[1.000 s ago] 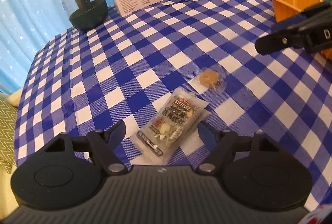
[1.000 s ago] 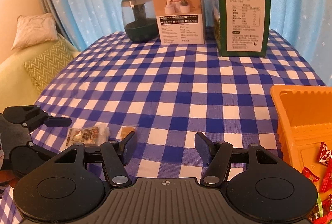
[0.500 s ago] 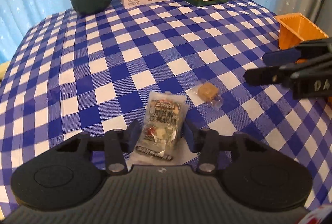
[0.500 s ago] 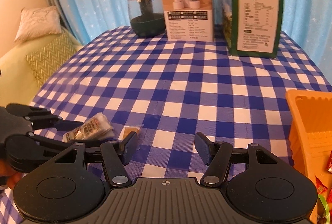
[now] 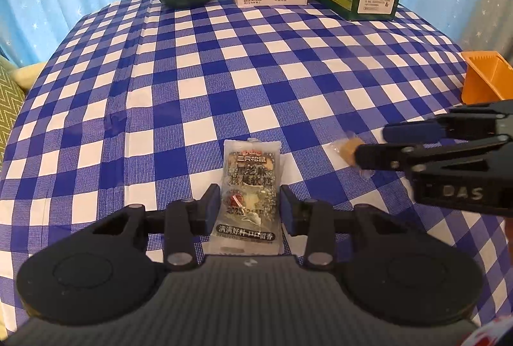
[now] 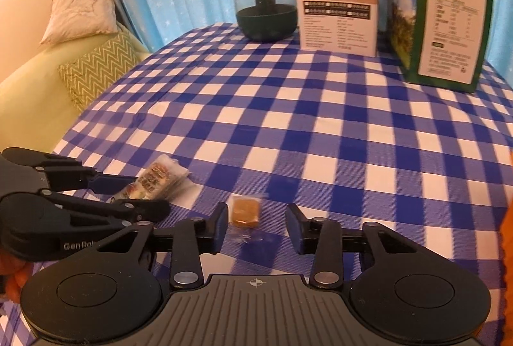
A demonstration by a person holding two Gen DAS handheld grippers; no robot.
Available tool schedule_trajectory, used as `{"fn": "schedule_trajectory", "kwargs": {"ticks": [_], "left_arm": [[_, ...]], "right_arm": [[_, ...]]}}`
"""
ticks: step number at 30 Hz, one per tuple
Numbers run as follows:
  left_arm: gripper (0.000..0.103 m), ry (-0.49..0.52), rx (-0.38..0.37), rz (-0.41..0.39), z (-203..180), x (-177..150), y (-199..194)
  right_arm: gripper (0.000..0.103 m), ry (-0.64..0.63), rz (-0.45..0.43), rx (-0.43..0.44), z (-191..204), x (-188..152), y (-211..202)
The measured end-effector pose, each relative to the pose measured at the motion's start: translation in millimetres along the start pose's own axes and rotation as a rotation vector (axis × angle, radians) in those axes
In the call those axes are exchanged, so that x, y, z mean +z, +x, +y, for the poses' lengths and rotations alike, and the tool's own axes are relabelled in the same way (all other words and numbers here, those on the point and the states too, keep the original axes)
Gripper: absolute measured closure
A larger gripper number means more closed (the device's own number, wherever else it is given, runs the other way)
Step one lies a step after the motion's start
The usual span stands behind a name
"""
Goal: Organize snacks
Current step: 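Lower the left gripper onto the clear nut packet while the right gripper closes on the brown cookie, then carry the nut packet with the left gripper while the right gripper carries the cookie over the tray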
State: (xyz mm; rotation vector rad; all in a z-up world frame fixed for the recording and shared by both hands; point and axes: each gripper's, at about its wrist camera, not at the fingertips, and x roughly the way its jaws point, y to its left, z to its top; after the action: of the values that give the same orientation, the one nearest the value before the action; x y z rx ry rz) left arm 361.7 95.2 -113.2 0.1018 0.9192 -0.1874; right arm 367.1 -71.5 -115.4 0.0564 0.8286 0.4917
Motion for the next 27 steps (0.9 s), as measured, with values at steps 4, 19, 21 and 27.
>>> {"fn": "schedule_trajectory", "kwargs": {"ticks": [4,19,21,27], "left_arm": [[0.064,0.002,0.001,-0.014,1.2,-1.6,-0.6],[0.065,-0.018,0.025,-0.016,-2.0,-0.3,0.9],[0.067,-0.026,0.032,-0.007,-3.1,0.9,1.0],[0.069,-0.045,0.041,-0.001,-3.7,0.7,0.3]], "right_arm": [[0.068,-0.020,0.016,-0.008,5.0,2.1,12.6],[0.081,-0.143,0.006,-0.086,18.9,-3.8,18.8],[0.081,-0.137,0.007,-0.090,17.5,-4.1,17.4],[0.082,-0.120,0.012,-0.098,11.6,-4.6,11.5]]}}
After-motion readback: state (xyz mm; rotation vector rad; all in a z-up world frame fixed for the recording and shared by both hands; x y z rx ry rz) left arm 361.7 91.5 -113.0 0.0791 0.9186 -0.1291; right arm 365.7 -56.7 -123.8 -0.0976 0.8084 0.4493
